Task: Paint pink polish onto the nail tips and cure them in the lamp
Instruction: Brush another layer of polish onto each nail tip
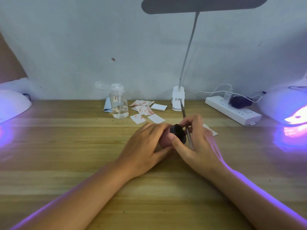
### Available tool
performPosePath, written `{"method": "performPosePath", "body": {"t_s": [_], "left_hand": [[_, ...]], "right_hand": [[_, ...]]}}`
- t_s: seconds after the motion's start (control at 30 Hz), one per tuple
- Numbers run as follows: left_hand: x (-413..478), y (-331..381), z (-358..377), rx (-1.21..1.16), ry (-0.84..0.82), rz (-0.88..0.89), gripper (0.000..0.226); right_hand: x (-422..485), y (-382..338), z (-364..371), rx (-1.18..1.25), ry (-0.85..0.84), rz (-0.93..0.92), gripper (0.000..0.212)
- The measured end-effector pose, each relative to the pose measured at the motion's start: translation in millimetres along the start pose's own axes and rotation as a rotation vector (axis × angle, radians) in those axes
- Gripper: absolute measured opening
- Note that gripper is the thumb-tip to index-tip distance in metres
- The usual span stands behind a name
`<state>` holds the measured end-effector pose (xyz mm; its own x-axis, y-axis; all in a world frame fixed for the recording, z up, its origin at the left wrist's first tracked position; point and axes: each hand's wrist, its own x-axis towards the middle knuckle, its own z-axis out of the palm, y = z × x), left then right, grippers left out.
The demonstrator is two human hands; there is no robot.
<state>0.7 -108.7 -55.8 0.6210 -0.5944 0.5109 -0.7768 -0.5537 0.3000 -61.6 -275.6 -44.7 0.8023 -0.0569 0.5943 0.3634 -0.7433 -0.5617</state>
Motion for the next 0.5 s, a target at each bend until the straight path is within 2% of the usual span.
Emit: {"method": "performPosePath", "body": {"t_s": [0.1, 0.2, 0.27, 0.33, 0.4, 0.5], "left_hand": [[-0.4, 0.8, -0.5, -0.008, -0.028, -0.007, 0.06], [-0.4, 1.4, -1.7, -0.034, -0.025, -0.004, 0.061], [0.1, 0.4, -2.5, -0.07, -0.021, -0.021, 0.059], [1.2, -2.0, -2.5, -0.132, 0.018, -0.047, 0.054], [1.8, -3.3, -2.1, -0.181, 0.092, -0.072, 0.051], [-0.4, -1.6, -1.9, -0.161, 0.156, -0.07, 0.054]], "right_hand": [[0.3, 0.8, -4.6, 0.169, -0.061, 0.09, 0.035], [0.2, 0.4, -7.1, 0.248, -0.077, 0.06, 0.031], [2.3, -0.6, -9.9, 0.332, -0.042, 0.034, 0.028], [7.7, 3.1, -17.5, 0.406, 0.062, 0.029, 0.027], [13.6, 13.6, -28.5, 0.403, 0.159, 0.038, 0.032], [16.4, 36.3, -39.9, 0.261, 0.192, 0.158, 0.042]]}}
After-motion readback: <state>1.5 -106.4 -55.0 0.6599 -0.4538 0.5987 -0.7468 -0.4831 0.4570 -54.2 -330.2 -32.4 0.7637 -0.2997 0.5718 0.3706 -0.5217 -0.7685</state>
